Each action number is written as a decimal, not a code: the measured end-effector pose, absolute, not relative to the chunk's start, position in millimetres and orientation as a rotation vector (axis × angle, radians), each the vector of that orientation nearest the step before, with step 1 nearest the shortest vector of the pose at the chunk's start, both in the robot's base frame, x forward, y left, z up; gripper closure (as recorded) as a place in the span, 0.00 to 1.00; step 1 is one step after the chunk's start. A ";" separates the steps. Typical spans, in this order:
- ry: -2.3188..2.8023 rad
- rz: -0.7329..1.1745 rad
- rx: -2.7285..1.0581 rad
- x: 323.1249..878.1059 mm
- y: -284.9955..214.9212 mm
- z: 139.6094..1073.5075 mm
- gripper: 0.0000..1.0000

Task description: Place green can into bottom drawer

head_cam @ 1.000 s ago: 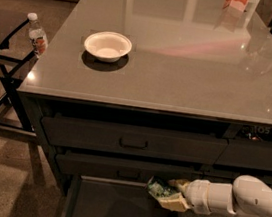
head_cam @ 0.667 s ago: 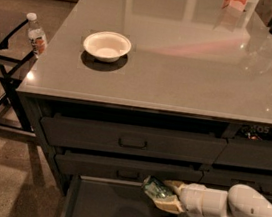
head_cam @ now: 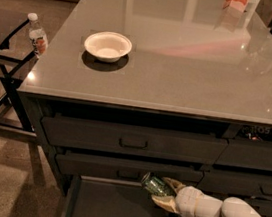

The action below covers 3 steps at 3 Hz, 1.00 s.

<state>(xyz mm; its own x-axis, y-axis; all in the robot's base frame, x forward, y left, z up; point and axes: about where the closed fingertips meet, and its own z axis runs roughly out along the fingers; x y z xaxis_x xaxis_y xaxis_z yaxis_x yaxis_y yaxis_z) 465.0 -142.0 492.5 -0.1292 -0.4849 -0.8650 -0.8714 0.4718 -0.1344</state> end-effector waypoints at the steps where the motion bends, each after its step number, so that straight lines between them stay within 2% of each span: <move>1: 1.772 0.475 -1.187 470.4 -143.8 459.3 1.00; 2: 1.810 0.486 -1.244 461.4 -144.7 415.0 1.00; 3: 1.810 0.486 -1.244 461.4 -144.6 415.0 1.00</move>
Offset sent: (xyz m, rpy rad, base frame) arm -0.0118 -0.0087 -0.1227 -0.1282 0.0668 0.0658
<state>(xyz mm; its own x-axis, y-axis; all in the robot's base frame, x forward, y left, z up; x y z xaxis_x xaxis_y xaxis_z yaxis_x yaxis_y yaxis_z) 461.4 -144.6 415.0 -0.1303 -0.5561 -0.8209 -0.8925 0.4264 -0.1472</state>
